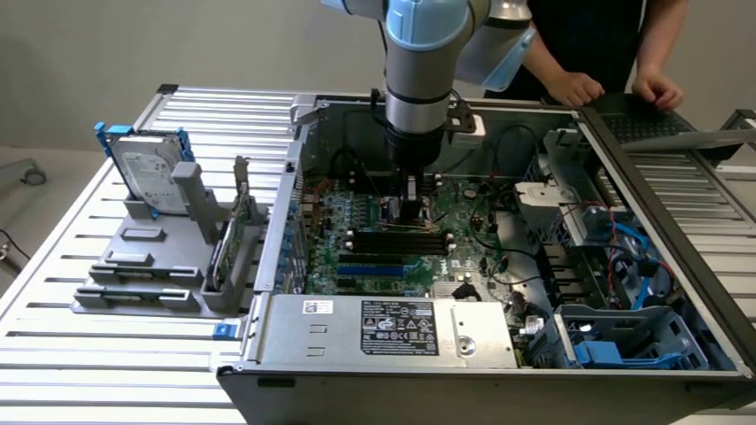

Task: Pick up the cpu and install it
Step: 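Place the cpu into insertion slot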

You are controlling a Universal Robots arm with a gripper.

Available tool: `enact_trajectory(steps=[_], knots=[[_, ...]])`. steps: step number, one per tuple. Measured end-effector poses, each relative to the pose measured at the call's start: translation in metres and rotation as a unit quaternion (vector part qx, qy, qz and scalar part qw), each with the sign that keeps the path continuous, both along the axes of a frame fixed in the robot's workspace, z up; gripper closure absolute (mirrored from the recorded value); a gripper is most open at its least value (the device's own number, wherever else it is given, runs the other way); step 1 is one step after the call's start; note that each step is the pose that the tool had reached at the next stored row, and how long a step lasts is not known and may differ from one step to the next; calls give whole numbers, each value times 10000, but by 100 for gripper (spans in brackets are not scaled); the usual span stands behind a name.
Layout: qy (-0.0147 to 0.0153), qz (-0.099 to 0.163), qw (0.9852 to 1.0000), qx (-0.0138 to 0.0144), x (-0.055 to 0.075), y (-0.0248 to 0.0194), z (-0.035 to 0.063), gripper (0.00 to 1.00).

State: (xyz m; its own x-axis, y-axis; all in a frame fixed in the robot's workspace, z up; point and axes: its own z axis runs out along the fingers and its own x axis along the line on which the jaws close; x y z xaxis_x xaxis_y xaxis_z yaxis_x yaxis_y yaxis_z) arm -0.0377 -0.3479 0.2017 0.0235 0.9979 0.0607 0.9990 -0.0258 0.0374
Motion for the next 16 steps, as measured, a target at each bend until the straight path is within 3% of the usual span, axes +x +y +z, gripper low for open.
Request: enact_trajectory(steps=[16], knots=[[0,0,10000,-13,3,5,-18,45]])
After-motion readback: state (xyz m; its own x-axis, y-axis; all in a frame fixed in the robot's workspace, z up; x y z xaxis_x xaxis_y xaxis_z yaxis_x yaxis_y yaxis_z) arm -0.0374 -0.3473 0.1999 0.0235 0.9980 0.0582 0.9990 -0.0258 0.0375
